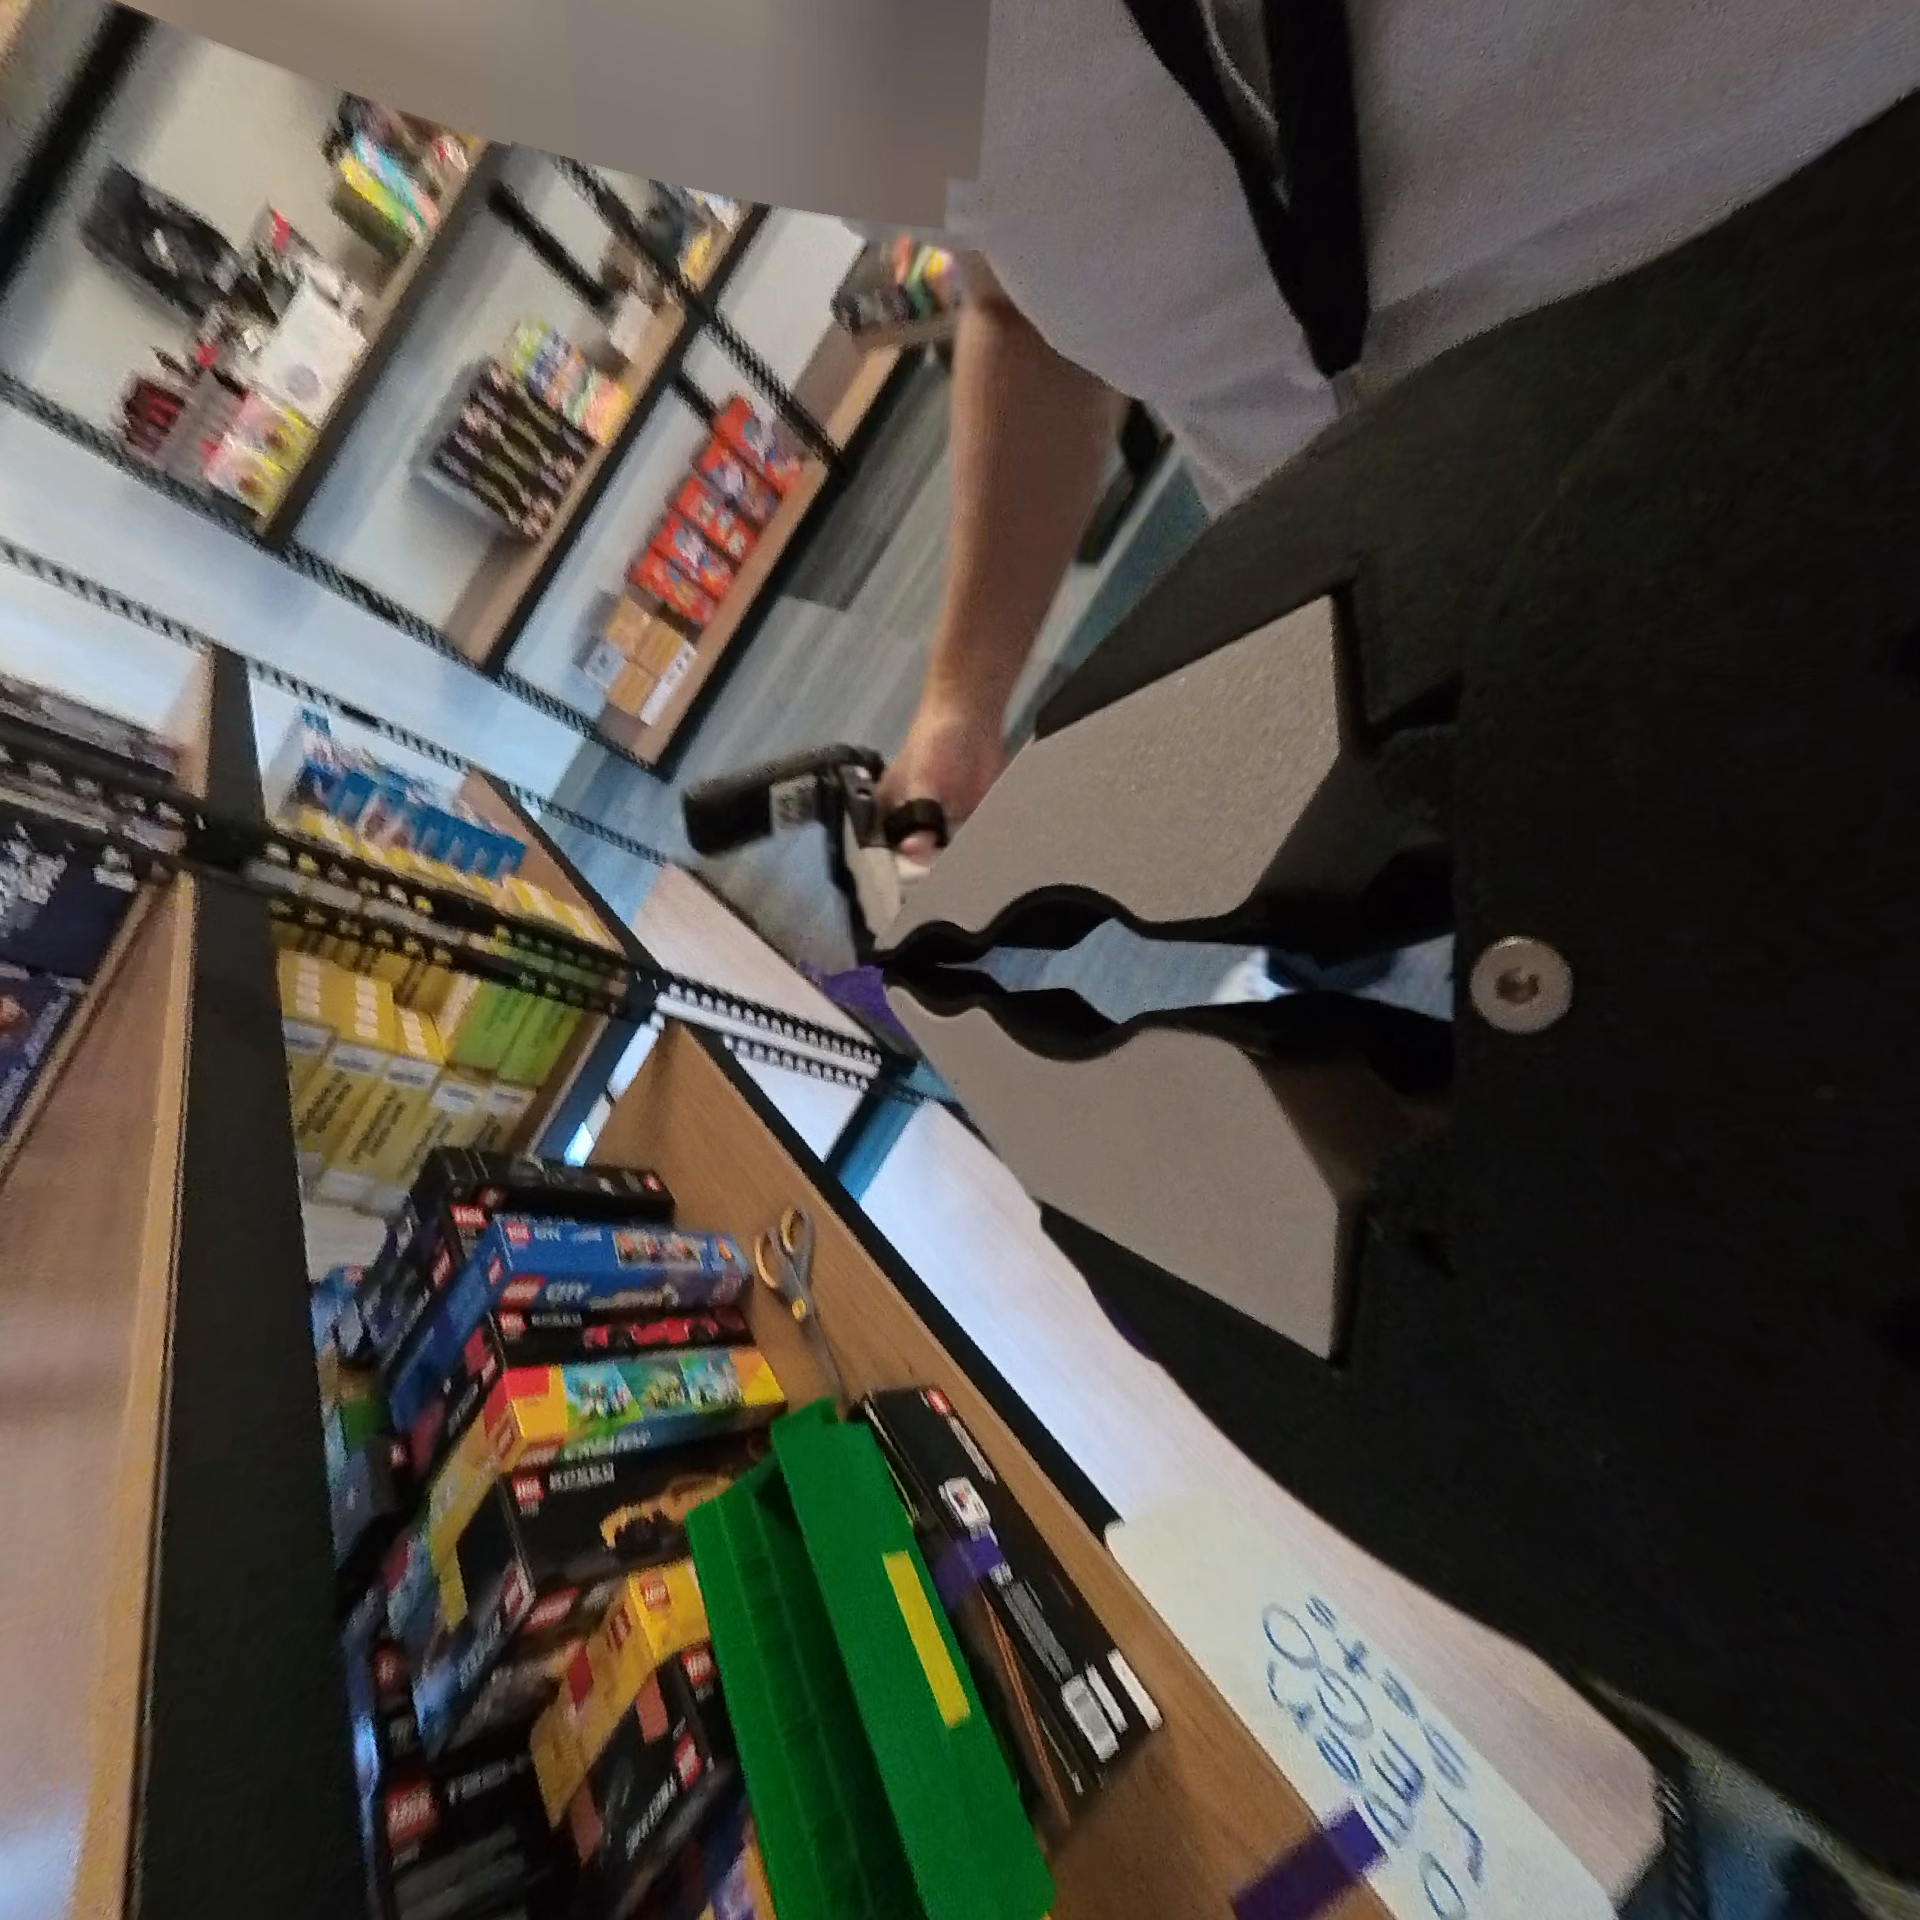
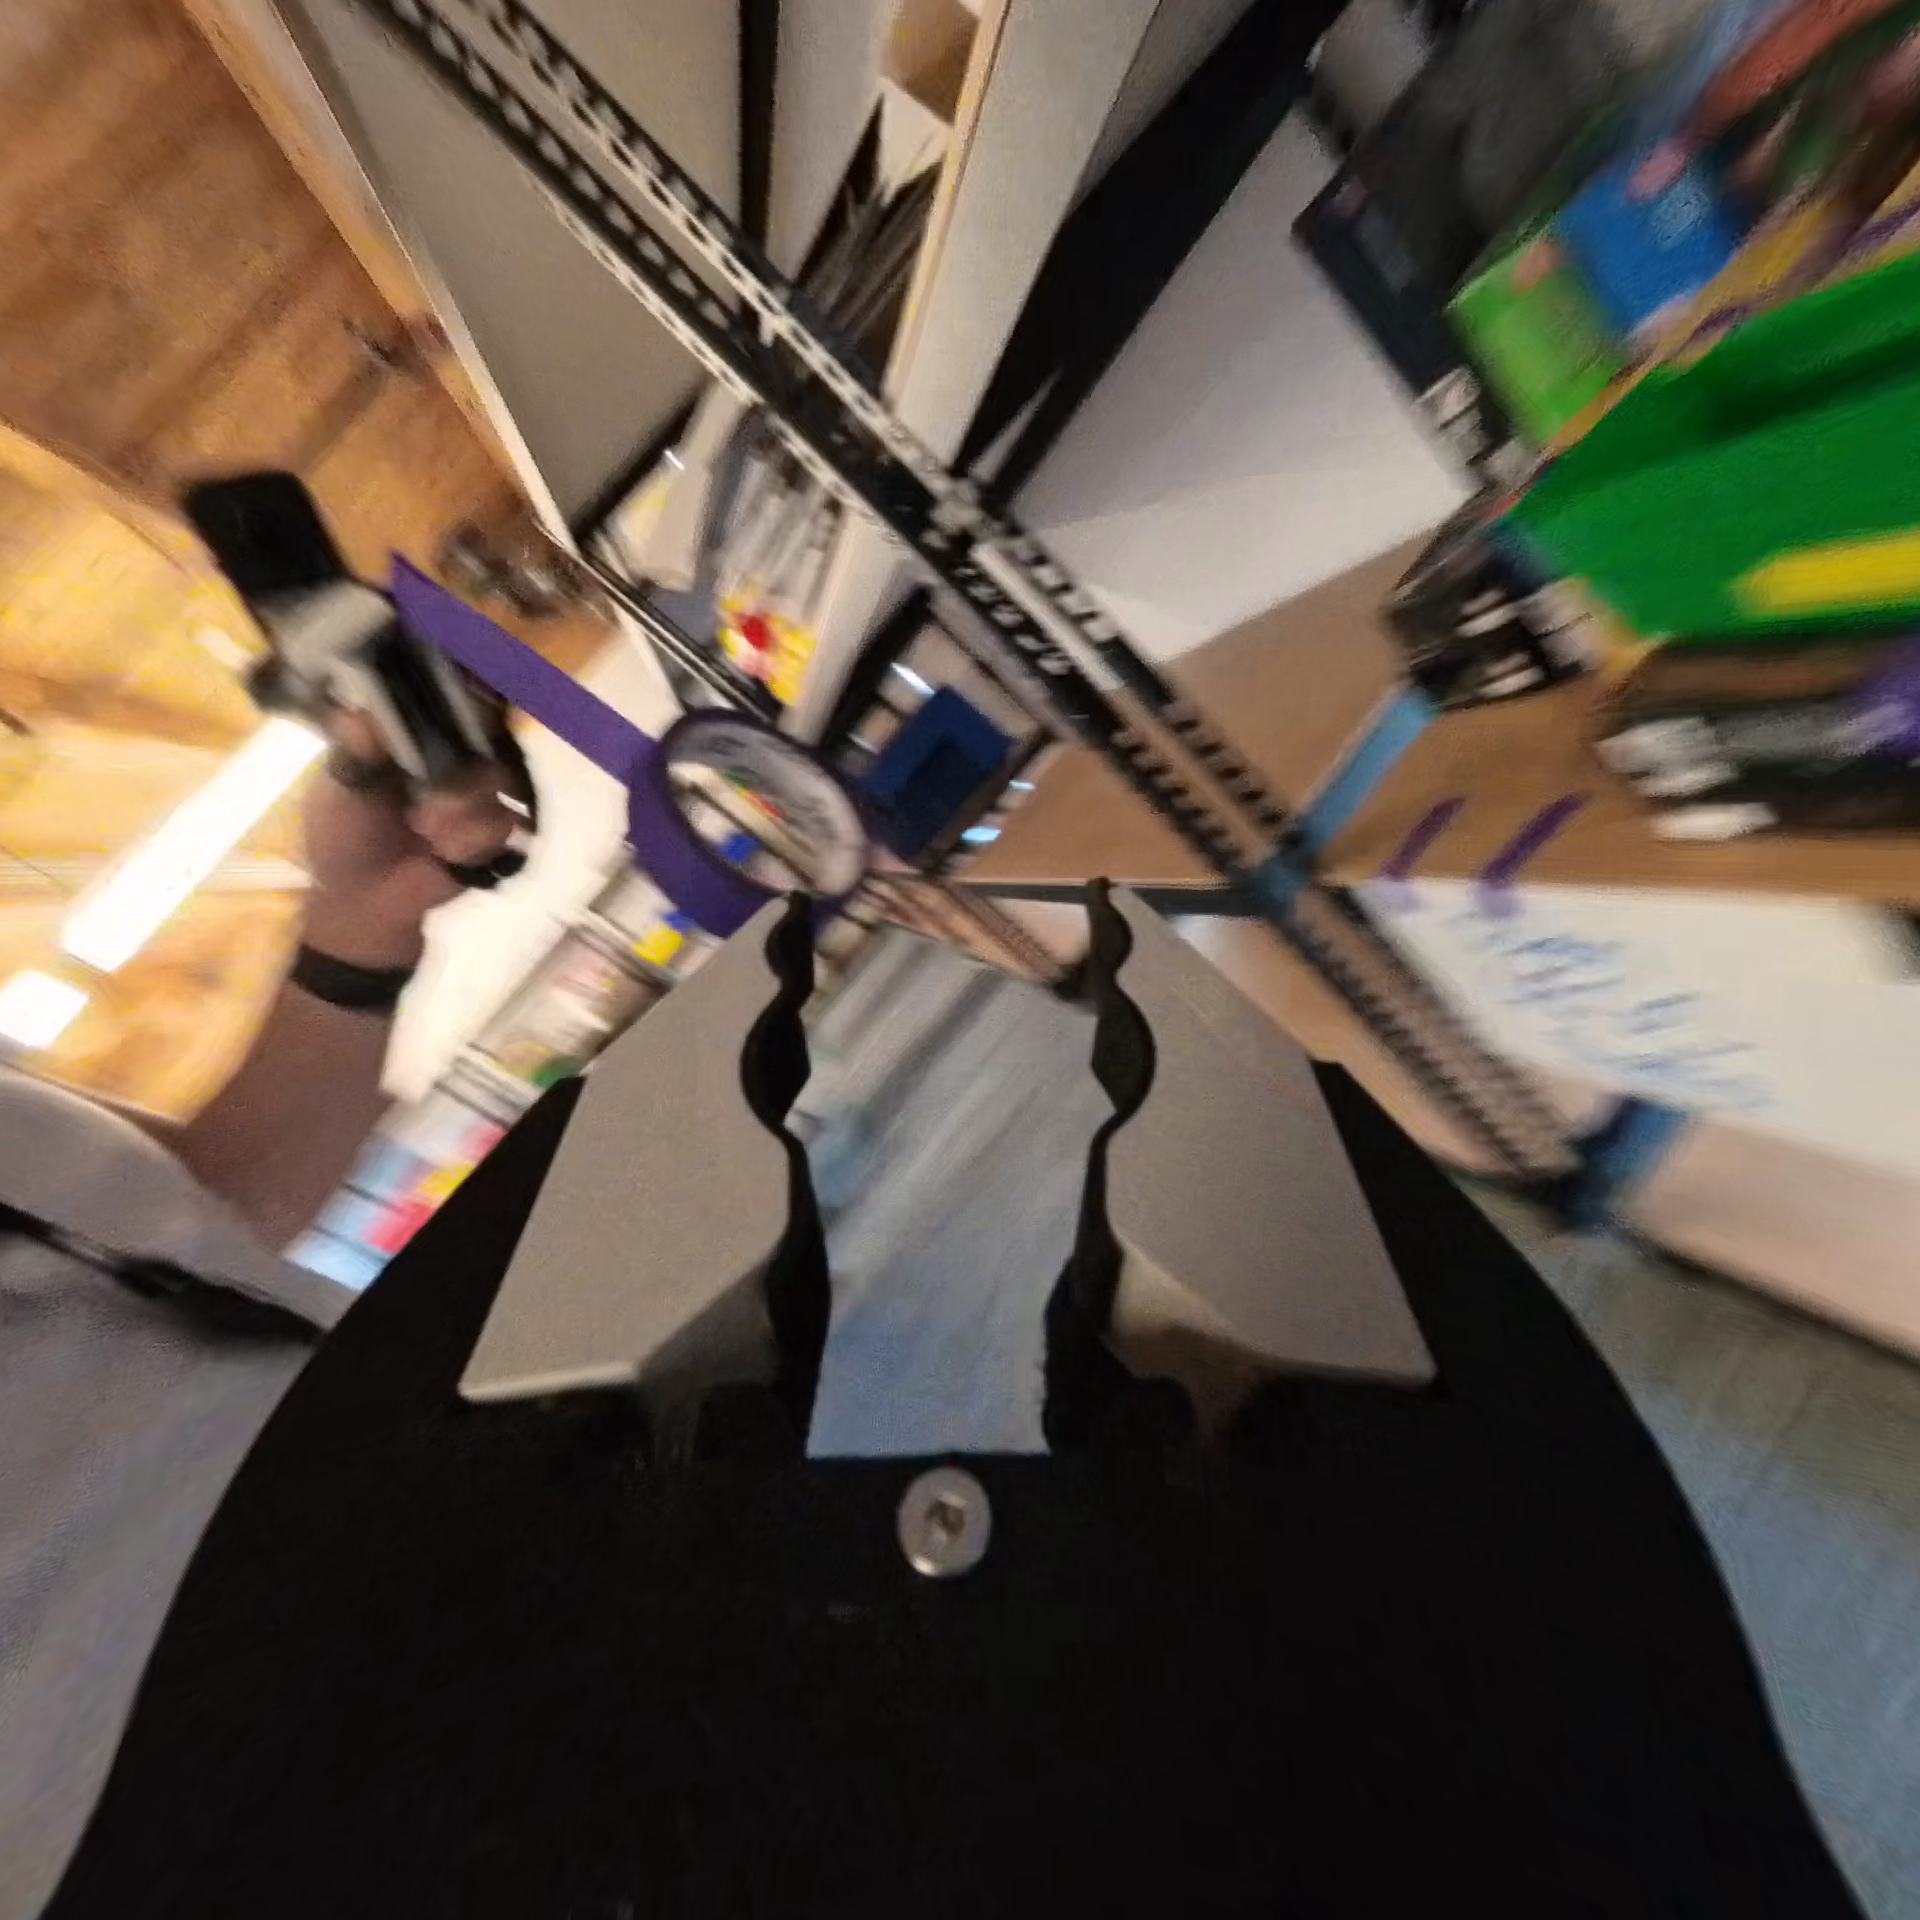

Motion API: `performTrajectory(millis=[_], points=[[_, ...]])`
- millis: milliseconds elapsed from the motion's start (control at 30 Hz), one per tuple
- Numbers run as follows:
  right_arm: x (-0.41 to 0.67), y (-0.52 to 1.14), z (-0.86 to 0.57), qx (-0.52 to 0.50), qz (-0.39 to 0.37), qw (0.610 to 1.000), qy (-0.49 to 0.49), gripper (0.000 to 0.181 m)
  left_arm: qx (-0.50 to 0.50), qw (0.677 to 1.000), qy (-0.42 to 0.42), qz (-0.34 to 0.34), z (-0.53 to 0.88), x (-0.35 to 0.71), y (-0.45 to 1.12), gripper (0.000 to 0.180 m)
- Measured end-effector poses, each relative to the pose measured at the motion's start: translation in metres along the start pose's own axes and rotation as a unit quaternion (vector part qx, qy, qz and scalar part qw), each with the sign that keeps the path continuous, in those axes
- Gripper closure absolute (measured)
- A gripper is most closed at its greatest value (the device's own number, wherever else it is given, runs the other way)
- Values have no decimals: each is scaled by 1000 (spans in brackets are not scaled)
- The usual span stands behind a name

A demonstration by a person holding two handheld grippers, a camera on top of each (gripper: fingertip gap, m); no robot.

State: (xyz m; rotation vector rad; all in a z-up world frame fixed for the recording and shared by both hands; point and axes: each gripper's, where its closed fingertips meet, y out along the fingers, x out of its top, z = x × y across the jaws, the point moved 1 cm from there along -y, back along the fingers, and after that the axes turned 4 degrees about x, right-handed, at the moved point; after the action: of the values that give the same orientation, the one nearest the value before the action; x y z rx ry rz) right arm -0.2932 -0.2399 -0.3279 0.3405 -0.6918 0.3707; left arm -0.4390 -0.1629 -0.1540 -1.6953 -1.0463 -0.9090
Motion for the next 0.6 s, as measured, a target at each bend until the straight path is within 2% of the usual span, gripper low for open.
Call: performTrajectory(millis=[33,100,200,233,333,467,533,600], points=[[10,-20,-31,-33,32,997,-69,137,22,1000,2,6,5,1,0,180],[28,-63,-114,-123,144,964,-189,143,66,998,-1,18,15,1,0,180],[67,-114,-237,-190,295,901,-256,155,149,988,-17,22,30,2,-3,180],[85,-124,-274,-207,325,877,-287,163,177,984,-26,22,35,1,-2,180],[126,-149,-381,-249,412,785,-390,159,256,964,-67,15,44,-6,2,180],[131,-152,-467,-234,485,744,-396,146,334,937,-101,4,44,-16,19,180],[127,-150,-495,-226,504,738,-388,141,352,928,-119,0,43,-18,32,180],[114,-152,-514,-215,522,748,-348,140,356,924,-137,-15,41,-15,45,180]])
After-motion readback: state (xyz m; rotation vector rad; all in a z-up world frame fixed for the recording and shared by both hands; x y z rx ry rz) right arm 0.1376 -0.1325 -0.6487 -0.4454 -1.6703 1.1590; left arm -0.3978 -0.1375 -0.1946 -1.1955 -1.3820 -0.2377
